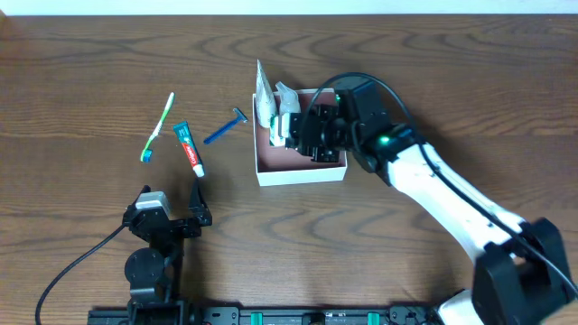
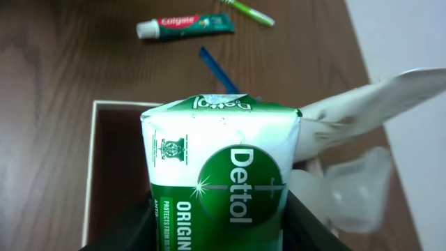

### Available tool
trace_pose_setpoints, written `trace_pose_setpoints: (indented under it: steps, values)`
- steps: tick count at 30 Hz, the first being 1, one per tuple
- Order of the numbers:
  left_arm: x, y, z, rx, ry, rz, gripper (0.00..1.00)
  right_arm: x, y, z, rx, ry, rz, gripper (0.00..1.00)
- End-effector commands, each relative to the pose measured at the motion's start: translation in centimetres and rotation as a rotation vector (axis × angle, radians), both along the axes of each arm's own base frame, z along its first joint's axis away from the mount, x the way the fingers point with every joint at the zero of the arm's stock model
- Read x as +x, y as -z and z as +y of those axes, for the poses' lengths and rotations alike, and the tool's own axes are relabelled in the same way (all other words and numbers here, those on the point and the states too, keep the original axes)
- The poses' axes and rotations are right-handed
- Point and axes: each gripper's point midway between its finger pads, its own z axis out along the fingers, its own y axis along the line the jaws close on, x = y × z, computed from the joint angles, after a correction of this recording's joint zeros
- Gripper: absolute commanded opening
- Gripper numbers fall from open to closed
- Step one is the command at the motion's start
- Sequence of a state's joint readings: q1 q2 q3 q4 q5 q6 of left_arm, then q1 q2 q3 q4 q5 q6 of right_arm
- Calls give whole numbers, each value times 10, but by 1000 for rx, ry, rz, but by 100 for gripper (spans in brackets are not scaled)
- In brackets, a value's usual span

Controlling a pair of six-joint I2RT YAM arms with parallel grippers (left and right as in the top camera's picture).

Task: Pack container
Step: 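Carry the soap over the box and lower it inside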

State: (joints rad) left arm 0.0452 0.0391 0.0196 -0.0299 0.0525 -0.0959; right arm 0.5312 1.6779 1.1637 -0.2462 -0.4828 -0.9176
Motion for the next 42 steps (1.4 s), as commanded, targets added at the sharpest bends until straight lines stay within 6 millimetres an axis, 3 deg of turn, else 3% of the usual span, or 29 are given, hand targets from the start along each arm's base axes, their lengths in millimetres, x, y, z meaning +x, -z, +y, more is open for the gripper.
trace_pose_setpoints:
  steps: [1, 12, 26, 42]
  values:
    - [-1, 16, 2, 12, -8, 51, 98, -1, 9, 14, 6, -50, -5, 4]
    - [-1, 16, 2, 12, -8, 51, 98, 3, 51, 30, -4, -82, 36, 3]
    - [-1, 16, 2, 12, -8, 51, 98, 3, 60, 31, -11, -82, 48, 4]
    - [-1, 16, 2, 12, -8, 51, 98, 2, 86, 30, -37, -81, 94, 5]
